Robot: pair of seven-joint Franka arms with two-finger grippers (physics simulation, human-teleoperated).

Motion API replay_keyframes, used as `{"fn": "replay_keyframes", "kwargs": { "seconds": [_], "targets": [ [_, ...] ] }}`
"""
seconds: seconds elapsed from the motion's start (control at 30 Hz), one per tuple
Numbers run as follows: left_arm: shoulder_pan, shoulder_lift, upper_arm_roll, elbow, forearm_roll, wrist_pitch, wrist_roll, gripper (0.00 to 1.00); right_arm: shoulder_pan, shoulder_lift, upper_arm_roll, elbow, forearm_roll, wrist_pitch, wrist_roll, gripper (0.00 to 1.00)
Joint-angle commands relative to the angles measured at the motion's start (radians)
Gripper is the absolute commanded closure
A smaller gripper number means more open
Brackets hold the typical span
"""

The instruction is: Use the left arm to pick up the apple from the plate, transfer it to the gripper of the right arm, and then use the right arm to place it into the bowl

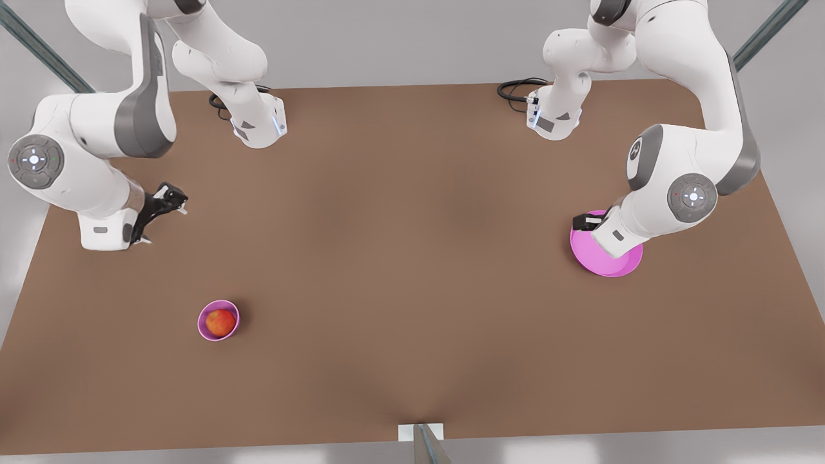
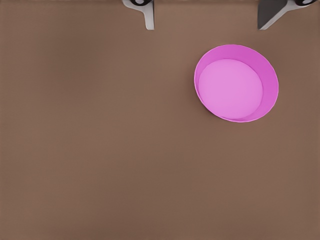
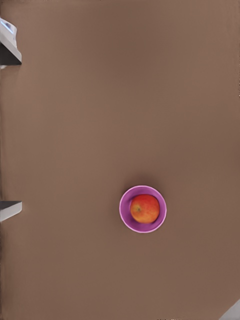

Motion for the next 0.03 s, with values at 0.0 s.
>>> {"fn": "replay_keyframes", "kwargs": {
  "seconds": [0.0],
  "targets": [
    [0.000, -0.001, 0.000, 0.000, 0.001, -0.001, -0.007, 0.00, 0.002, -0.001, -0.004, 0.001, 0.004, -0.029, 0.641, 0.00]
  ]
}}
